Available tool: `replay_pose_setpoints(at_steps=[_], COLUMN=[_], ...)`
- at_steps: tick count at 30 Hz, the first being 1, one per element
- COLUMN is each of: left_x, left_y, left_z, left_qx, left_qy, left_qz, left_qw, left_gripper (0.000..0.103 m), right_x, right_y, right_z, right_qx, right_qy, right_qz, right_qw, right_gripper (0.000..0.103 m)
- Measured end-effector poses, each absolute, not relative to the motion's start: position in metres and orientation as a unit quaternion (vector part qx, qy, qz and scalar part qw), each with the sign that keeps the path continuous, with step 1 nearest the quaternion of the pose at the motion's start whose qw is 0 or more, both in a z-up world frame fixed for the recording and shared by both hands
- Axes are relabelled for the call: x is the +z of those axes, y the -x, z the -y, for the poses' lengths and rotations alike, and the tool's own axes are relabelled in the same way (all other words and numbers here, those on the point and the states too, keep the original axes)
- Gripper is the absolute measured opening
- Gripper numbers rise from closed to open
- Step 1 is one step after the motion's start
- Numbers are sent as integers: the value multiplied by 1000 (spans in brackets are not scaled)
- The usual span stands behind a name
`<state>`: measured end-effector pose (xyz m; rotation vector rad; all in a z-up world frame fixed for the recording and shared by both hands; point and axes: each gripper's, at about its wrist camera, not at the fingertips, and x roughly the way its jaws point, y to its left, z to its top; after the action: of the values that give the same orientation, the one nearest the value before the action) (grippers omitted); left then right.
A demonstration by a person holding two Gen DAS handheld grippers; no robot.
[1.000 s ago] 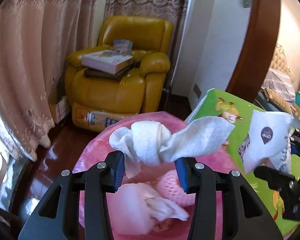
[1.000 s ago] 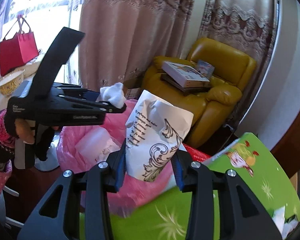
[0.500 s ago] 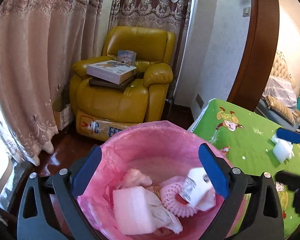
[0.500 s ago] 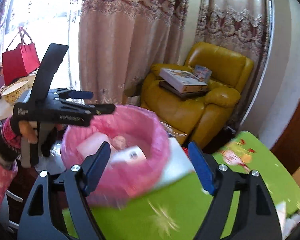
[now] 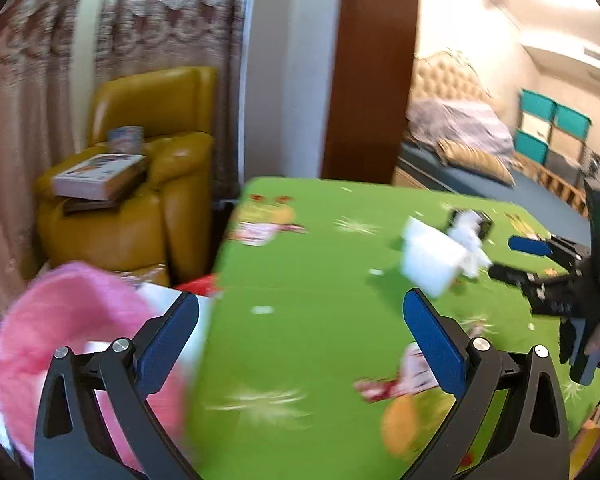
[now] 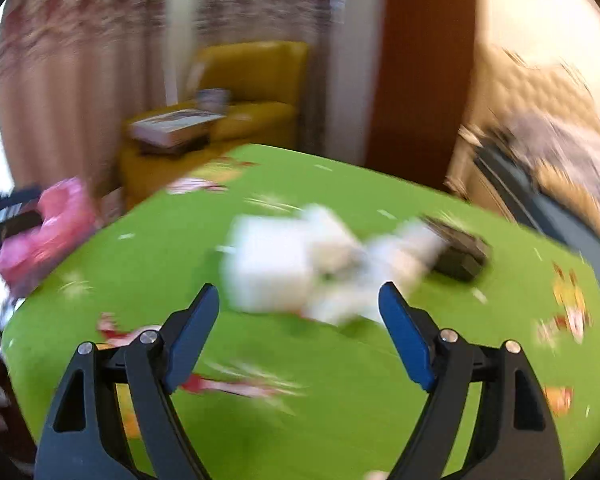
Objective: Collect trash
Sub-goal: 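Grasp the white foam block with the left gripper while the right gripper grasps the white tissue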
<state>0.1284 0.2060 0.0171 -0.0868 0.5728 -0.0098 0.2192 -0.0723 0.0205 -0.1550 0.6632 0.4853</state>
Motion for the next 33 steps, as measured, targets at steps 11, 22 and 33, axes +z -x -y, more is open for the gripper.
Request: replay_pose_setpoints(at_steps=[11,22,33], left_x=[-29,-31,-36], left_y=[-175,-173,-245], left_z=[-120,-115,-58], left_qx=[-12,-8,12], left_qy=[84,71,67], left_qz=[-330,-345,-374], left_qw=[940,936,925], left_gripper=[96,96,96], right_x=[-11,-28,7], right_y=[-298,-317,-236], right_z=[90,85,170], right_qx=[205,190,204], right_qy=[14,21,28], right_qz=[-376,-415,-334], right_qw=[904,890,920], right_gripper=[79,24,18])
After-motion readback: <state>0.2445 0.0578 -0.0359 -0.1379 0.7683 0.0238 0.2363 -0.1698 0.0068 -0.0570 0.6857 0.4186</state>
